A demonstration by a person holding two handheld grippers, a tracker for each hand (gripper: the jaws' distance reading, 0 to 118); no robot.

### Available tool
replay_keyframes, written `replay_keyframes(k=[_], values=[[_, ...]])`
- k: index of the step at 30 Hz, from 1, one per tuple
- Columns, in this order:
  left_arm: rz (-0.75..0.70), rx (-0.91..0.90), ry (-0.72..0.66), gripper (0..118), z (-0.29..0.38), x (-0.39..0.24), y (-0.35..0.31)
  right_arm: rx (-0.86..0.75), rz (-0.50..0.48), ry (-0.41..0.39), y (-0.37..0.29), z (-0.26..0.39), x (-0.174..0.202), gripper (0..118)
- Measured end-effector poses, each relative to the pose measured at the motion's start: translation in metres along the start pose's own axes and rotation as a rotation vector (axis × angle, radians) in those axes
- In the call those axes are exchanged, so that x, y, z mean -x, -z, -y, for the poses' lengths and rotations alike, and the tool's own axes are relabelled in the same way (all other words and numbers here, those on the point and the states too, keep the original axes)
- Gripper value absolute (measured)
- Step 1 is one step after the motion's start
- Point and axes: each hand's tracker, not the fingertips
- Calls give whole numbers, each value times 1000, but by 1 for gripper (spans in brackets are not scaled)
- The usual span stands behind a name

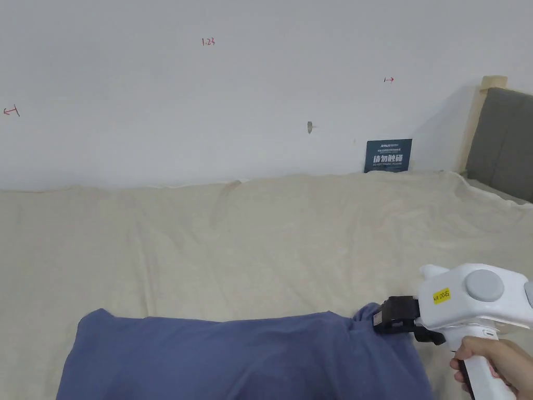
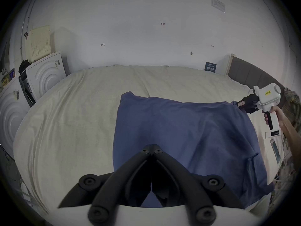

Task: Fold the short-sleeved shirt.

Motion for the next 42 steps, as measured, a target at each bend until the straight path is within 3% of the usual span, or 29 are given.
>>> replay_keyframes(k=[2,4,5,6,7,8,10,12,14,18,21,22,23,24,25,26,30,37,39,42], values=[[-11,9,7,0,0,1,1,77,32,13,13,6,4,76],[-10,17,8,0,1,3,1,-21,141,-104,4,15,19,62],[-13,19,7,0,1,3,2,-21,209,-151,4,16,23,50],[-14,20,8,0,0,3,2,-15,263,-139,3,17,27,26],[-17,19,10,0,0,5,3,-12,212,-106,0,17,27,8],[-25,20,9,0,-1,5,4,1,138,-54,1,16,27,2],[-29,23,8,0,-2,5,5,8,190,-94,9,10,24,2],[-29,24,13,0,-5,8,6,-2,180,-52,3,7,22,2],[-30,31,21,0,-12,13,11,-23,99,-6,-3,1,16,1],[-34,33,57,0,-39,24,30,-64,122,-105,-29,5,37,1],[14,-11,3,2,-71,39,63,-64,104,-107,-38,5,40,1],[-13,12,-18,10,-85,44,77,-66,104,-102,-39,5,39,1],[-2,17,-15,31,-98,48,92,-66,101,-104,-39,5,38,1],[19,31,-34,71,-107,54,105,-70,103,-103,-39,6,38,1],[31,80,-42,91,-119,58,122,-68,108,-105,-38,6,37,1],[40,126,-20,101,-128,62,141,-64,110,-119,-37,6,36,1],[-100,161,17,101,-149,69,194,-56,115,-127,-35,6,35,1],[-146,236,-60,100,-157,87,253,-61,133,-191,-31,5,41,1],[-125,253,-41,93,-150,85,257,-56,131,-194,-30,6,42,1],[-49,350,89,74,-134,68,270,-60,129,-186,-27,5,39,1]])
